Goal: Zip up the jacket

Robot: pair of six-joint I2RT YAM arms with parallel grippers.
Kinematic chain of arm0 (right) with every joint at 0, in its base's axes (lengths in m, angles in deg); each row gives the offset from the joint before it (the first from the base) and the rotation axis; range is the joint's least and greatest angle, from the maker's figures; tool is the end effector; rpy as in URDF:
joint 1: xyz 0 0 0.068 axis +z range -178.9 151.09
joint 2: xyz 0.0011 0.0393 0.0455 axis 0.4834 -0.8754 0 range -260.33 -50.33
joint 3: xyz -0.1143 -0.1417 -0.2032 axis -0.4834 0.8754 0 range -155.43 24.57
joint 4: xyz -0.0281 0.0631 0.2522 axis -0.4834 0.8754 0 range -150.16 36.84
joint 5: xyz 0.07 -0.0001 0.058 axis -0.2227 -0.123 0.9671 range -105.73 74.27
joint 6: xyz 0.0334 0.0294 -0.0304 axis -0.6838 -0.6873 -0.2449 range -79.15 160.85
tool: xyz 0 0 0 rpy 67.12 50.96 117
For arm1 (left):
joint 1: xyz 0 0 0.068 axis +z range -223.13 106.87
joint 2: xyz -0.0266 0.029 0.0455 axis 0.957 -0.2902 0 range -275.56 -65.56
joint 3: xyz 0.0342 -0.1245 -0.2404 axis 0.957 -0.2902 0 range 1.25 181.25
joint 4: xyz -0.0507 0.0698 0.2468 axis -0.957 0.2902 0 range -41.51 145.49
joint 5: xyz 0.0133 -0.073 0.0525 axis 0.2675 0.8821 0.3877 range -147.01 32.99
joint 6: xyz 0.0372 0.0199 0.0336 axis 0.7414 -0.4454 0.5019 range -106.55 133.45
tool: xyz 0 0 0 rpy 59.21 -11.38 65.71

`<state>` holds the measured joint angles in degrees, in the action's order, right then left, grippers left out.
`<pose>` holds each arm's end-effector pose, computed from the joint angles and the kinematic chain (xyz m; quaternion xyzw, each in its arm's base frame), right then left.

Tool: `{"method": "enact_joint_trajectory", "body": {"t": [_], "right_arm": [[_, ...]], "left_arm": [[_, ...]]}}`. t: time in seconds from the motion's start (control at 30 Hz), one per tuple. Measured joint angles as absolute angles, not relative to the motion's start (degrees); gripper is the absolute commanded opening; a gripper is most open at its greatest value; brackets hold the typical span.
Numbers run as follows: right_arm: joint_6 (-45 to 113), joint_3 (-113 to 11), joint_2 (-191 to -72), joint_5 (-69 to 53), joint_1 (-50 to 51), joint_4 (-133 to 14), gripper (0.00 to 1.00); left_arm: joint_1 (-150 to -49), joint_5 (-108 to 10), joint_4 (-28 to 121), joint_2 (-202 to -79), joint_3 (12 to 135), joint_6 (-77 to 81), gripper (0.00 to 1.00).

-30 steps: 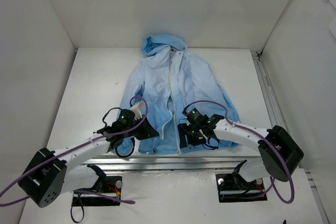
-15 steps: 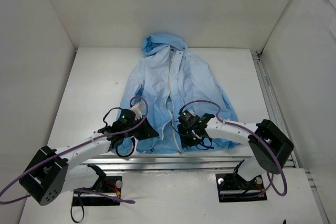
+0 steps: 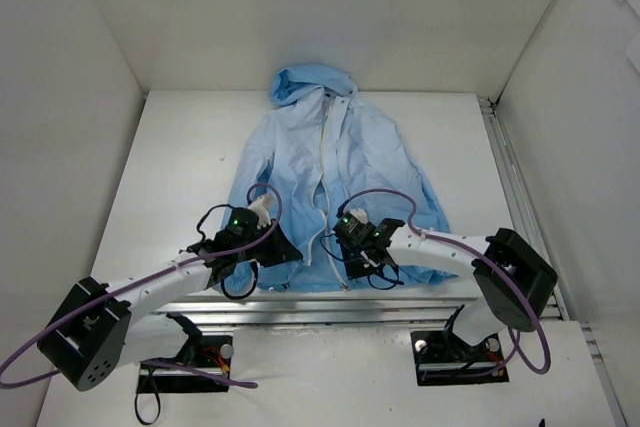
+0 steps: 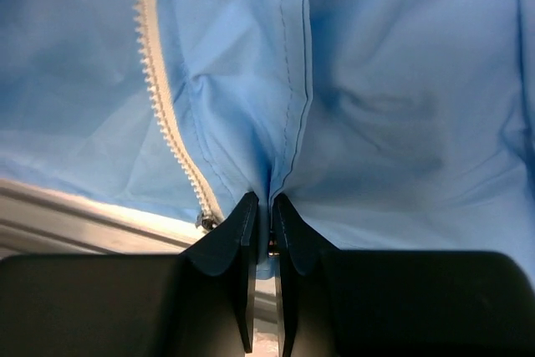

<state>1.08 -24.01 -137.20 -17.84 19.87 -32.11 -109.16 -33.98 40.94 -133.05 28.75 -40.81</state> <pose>0.1850 0.2090 0.1721 -0.0731 0.9759 0.1302 0.1593 0.1820 -0.1497 0.1887 -0.0411 0.8632 -0.4579 0.2088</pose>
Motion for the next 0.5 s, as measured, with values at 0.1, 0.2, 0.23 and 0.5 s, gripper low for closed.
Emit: {"method": "enact_joint_trajectory", "body": {"t": [0.1,0.2,0.23,0.5], "right_arm": [[1.8,-24.0,-134.1,-17.9,19.9,-32.1,0.0],[2.8,-24.8,-128.8,-18.2,19.9,-31.8,0.0],[3.1,-25.3,-127.1,-18.6,19.9,-31.7,0.0],[5.8,-28.1,-113.0,-29.6,20.1,-32.7,0.0]], "left_arm": [[-109.2,-34.5,41.3,-132.9,29.2,-41.1,0.0],[-109.2,-35.3,42.7,-132.2,30.2,-41.7,0.0],[-109.2,-35.6,43.1,-132.0,30.5,-41.9,0.0],[-109.2,-41.1,48.1,-126.9,35.1,-43.7,0.0]]}}
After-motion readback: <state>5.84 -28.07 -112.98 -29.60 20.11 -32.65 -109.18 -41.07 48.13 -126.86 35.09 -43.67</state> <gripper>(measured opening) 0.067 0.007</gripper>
